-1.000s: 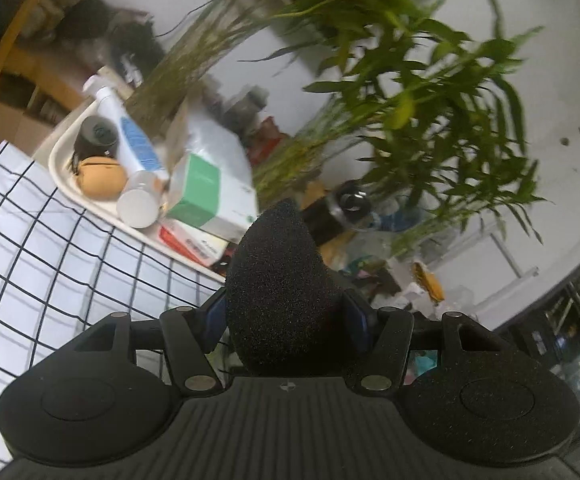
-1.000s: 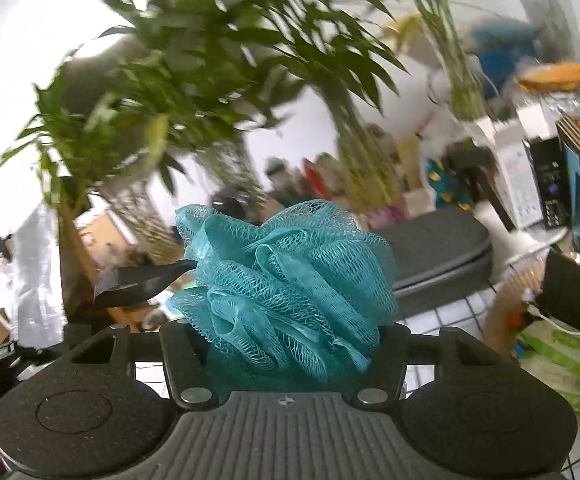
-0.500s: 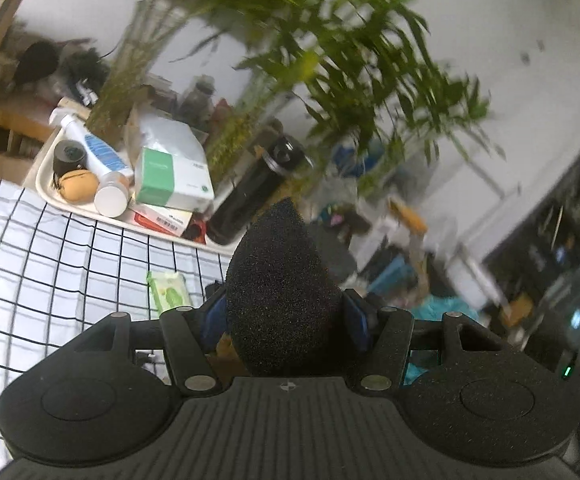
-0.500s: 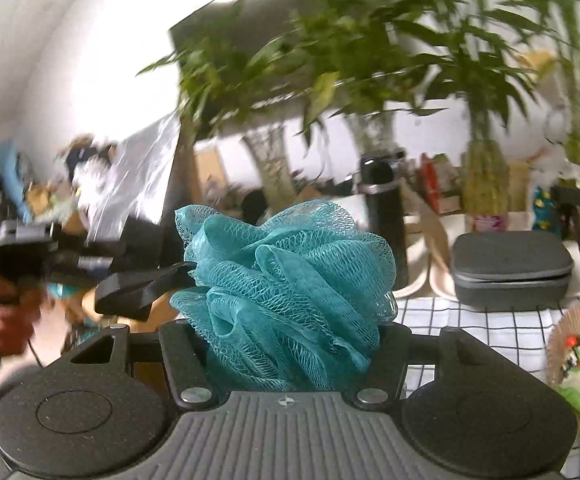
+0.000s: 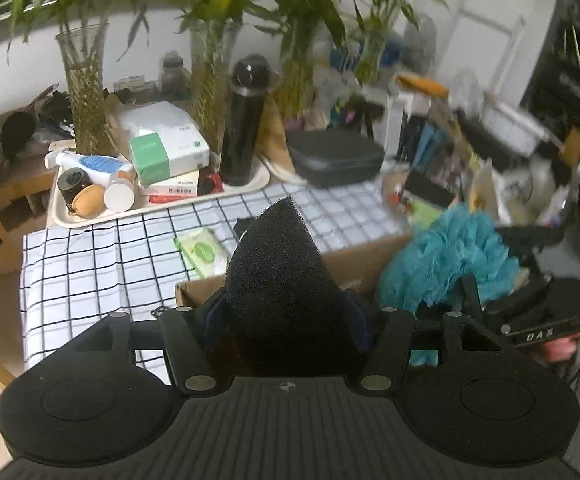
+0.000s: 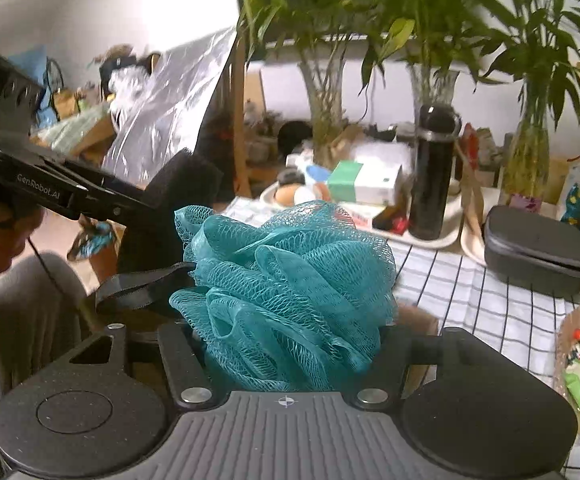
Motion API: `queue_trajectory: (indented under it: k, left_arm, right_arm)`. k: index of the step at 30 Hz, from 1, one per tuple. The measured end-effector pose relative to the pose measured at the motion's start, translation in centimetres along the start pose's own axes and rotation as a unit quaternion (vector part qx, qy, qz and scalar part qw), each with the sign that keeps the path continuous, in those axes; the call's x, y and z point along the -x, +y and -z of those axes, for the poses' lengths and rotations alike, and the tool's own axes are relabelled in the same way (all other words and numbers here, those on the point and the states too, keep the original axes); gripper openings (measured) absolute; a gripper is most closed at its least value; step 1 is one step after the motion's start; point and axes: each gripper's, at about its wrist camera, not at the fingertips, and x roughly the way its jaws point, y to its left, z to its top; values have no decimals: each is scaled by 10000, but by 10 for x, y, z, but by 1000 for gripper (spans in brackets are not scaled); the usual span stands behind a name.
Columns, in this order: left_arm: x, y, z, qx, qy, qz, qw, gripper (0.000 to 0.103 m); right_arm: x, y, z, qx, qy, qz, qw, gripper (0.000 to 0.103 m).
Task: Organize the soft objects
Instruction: 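Carry the loofah and sponge into the cardboard box and open both tools, then move the left tool to the green wipes pack while the right tool approaches the white earbud case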
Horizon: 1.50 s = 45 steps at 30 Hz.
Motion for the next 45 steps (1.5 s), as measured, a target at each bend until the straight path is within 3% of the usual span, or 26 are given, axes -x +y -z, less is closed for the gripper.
queue_trajectory:
  k: [11, 15, 19, 30, 39, 45]
  left_arm:
    - [-11, -30, 17, -1078, 530, -486, 9916, 64]
    - [-12, -37, 20, -1346, 525, -562, 9879, 72]
    - [-10, -34, 22, -1187, 528, -473, 9904, 76]
    - [1, -18, 24, -708, 295, -436, 9961, 76]
    - [-1, -12, 24, -745, 304, -581, 9951, 76]
    - [-27, 5, 28, -566, 729, -820, 9924, 78]
  right_arm:
    - [-5, 9, 9, 191, 364, -10, 9992, 66]
    - [-8, 11, 9, 255, 441, -42, 9987, 89]
    - [-6, 14, 9, 329, 390, -54, 9987, 102]
    - [-4, 9, 6, 219, 286, 168, 9992, 103]
    - [0, -3, 1, -97, 27, 466, 9989, 103]
    - [1, -9, 0, -282, -46, 546, 9981, 103]
